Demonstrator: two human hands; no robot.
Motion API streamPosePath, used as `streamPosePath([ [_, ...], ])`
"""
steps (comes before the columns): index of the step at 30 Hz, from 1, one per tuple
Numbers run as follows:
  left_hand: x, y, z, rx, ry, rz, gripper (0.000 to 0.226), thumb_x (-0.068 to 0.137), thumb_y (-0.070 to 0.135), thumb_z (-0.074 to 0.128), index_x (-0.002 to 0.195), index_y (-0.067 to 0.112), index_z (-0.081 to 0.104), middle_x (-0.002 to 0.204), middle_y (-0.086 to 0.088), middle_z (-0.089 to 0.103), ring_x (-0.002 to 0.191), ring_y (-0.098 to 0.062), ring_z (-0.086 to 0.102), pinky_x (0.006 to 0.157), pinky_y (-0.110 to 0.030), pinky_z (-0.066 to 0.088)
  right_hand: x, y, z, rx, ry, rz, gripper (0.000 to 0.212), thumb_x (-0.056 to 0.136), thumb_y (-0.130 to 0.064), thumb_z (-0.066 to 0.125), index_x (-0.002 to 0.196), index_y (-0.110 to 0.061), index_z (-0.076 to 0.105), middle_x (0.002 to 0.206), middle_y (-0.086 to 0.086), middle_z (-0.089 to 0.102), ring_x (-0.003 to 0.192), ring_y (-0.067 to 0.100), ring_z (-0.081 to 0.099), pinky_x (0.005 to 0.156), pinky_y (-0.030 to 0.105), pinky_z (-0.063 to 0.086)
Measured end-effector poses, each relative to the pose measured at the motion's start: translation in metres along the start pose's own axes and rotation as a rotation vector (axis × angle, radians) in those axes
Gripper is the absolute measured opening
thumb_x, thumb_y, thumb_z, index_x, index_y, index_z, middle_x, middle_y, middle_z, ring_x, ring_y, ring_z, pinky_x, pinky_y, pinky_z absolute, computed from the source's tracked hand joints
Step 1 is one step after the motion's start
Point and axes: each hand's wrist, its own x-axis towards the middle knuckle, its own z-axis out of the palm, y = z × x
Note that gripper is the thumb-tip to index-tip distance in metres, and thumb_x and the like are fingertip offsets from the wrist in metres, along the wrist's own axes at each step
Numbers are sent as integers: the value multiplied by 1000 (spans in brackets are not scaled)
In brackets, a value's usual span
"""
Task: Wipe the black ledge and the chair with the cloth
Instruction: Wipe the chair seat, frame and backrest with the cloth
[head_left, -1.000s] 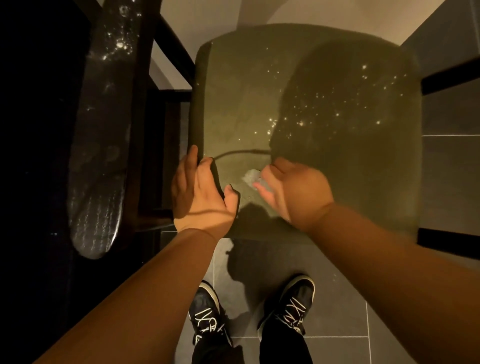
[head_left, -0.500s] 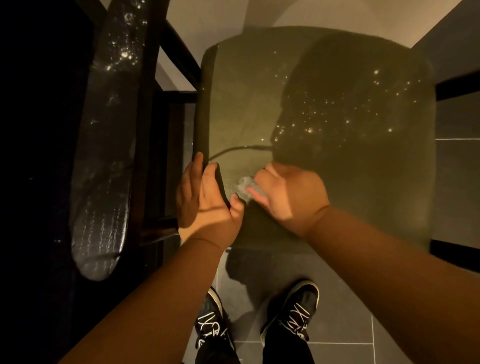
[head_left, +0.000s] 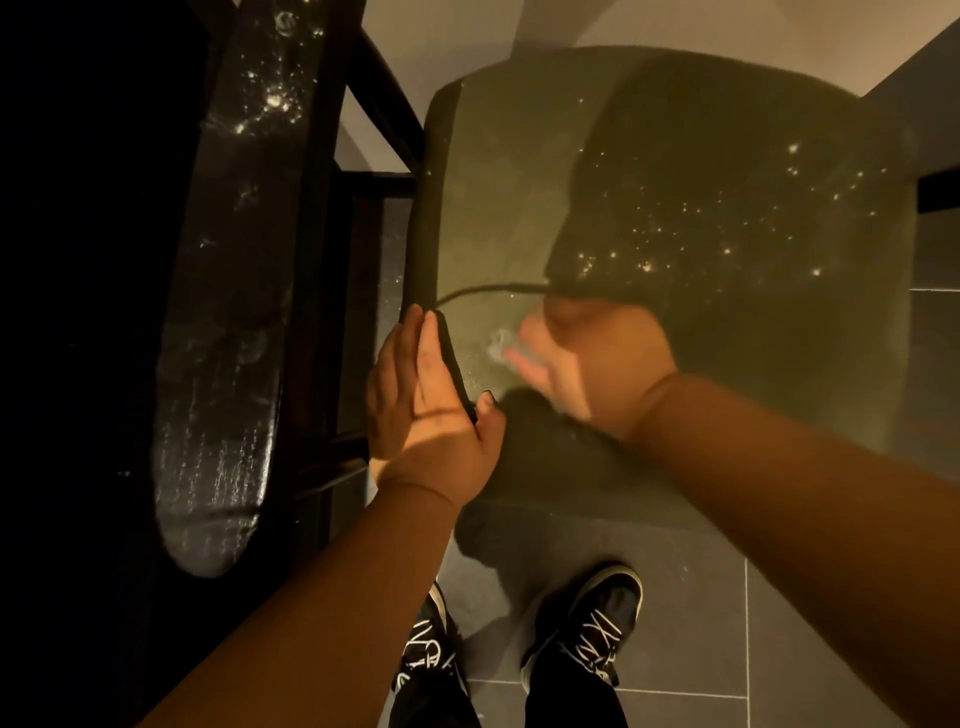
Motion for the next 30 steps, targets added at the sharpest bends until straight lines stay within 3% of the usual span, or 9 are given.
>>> streamPosePath([
  [5,-2,-2,7,45,-19,-50,100,84,47,49,165,3,11,174,-15,13,160,-29,16,126,-48,27,49,38,-7,-118,94,221,28,94,-34,54,87,-9,64,83,15,62,63,38,59,54,36,45],
  [12,-3,-3,9,58,-23,-44,103,82,49,48,165,2,9,173,-16,14,160,-28,17,129,-40,21,31,-7,3,22,-36,-155,40,97,-39,48,86,-4,65,68,15,59,50,34,56,42,36,49],
  [15,-2,-2,8,31,-19,-53,102,83,48,47,166,3,7,174,-15,11,161,-26,14,129,-39,18,70,15,-6,-74,1,-37,32,96,-35,60,85,-5,66,79,18,62,60,36,60,53,36,50],
  [18,-2,-1,7,16,-46,-61,103,84,49,44,166,7,-1,175,-10,3,162,-22,5,129,-35,10,90,23,-12,-91,-16,139,34,101,-43,57,96,-11,64,93,13,60,76,36,59,62,37,43],
  [22,-3,-3,8,4,-45,-54,103,83,46,47,166,5,2,175,-14,6,161,-26,9,129,-42,18,49,-18,-3,-4,-110,-94,27,88,-30,70,93,-4,69,80,17,65,59,37,63,50,39,54],
  [24,-3,-3,10,32,-32,-67,105,82,47,48,165,5,2,174,-16,9,161,-28,10,129,-42,17,40,-25,0,43,-199,-228,39,91,-36,56,91,0,70,75,21,66,54,38,62,42,41,53],
  [26,-4,0,9,52,-23,-100,106,82,49,48,165,5,0,174,-16,8,160,-28,9,127,-39,13,58,-13,2,-1,-200,-288,34,92,-32,60,86,-1,71,79,23,67,56,40,64,43,44,54],
  [28,-2,3,7,63,-11,-130,110,81,51,50,165,7,-5,174,-14,6,160,-26,6,126,-38,9,86,-6,1,-51,-154,-241,21,88,-22,73,90,-1,70,85,22,65,63,42,64,51,46,55],
  [30,-2,5,6,79,30,-138,112,79,50,54,165,4,-1,173,-16,10,159,-28,9,125,-40,12,110,-2,0,-90,-144,-73,28,96,-30,65,104,-4,69,96,18,64,76,40,64,63,44,53],
])
